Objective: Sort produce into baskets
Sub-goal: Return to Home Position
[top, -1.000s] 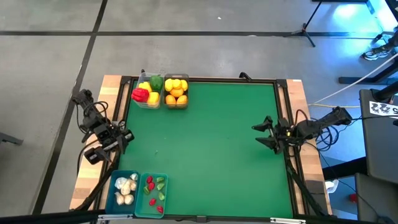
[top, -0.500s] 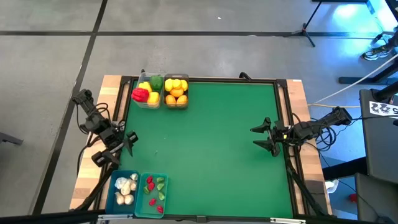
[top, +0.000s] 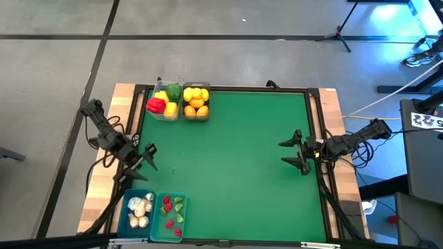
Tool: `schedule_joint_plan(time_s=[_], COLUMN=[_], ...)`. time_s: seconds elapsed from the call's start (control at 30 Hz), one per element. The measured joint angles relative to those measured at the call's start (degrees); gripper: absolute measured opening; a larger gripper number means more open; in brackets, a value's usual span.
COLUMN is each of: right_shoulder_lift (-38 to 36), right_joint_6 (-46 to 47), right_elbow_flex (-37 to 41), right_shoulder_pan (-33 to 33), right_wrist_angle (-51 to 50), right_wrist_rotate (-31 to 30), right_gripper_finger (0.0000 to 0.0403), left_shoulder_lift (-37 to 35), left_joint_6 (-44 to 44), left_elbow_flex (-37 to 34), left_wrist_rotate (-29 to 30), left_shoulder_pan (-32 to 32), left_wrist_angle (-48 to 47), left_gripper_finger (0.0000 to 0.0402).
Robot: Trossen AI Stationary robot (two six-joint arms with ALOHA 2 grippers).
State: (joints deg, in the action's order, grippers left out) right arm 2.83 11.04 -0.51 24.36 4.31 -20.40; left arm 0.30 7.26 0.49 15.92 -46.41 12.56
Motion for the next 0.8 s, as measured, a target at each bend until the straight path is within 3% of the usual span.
schedule_joint_plan(time_s=[0.07,0.3,0.8], right_shoulder_lift=[0.0,0.0,0.0], right_joint_6=[-1.1,-1.0,-0.9], right_elbow_flex=[0.0,0.0,0.0], right_shoulder_pan=[0.0,0.0,0.0], right_wrist_angle=[-0.1,-0.3,-0.6], right_wrist_rotate=[0.0,0.1,0.1], right_gripper_finger=[0.0303,0.0303,0.0303], left_shoulder_lift=[0.0,0.0,0.2], left_joint_6=[3.1,13.0,13.8], left_elbow_flex=[0.0,0.0,0.0], left_wrist_rotate=[3.4,3.9,3.8], left_shoulder_pan=[0.0,0.0,0.0], left_wrist_angle=[-0.7,-4.1,-9.4], left_gripper_finger=[0.0227,0.0227,0.0227])
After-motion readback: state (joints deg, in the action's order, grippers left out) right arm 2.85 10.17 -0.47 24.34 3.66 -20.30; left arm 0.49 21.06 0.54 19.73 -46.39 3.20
